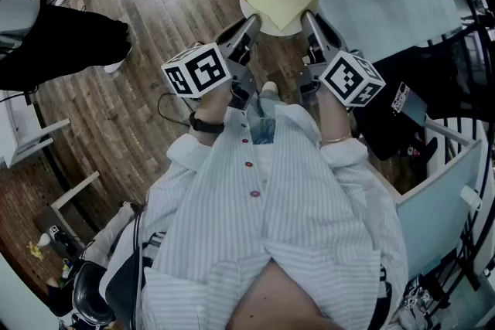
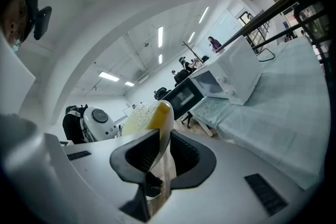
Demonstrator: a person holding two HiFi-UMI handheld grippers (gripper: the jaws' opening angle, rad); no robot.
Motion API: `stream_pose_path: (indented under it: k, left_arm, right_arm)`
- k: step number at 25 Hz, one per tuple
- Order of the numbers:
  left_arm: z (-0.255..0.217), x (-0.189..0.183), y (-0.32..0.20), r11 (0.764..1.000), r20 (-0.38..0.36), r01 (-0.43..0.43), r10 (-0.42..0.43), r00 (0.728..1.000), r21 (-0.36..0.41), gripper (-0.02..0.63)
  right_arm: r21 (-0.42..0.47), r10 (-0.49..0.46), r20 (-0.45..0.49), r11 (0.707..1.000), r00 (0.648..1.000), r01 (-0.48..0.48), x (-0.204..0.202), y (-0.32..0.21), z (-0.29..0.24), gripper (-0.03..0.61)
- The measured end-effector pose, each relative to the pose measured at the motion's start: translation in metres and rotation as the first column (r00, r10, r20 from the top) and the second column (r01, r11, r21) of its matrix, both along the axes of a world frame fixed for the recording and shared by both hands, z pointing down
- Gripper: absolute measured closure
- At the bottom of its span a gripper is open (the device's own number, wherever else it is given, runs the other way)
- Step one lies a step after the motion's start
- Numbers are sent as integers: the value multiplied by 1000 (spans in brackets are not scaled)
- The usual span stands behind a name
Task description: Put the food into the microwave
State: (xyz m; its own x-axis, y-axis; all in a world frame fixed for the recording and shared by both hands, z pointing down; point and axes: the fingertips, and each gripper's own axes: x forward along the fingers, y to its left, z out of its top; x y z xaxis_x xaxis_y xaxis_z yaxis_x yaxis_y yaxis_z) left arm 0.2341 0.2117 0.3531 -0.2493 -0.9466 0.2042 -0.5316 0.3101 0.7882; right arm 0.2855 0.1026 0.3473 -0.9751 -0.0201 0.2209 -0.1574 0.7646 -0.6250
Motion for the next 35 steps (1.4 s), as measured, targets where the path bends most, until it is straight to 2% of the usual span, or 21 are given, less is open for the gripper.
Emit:
stream_pose_path:
  k: [23,35]
  left_arm:
    - [20,-3,-4,996,-31,88,-89,996,-10,571]
    - [24,-68,-4,998,-44,65,-65,997,-14,571]
  right_arm:
    - [-15,-79,-45,997,996,79,-7,-5,23,498]
    - [-18,-53,-63,998,997,52,-70,-4,27,498]
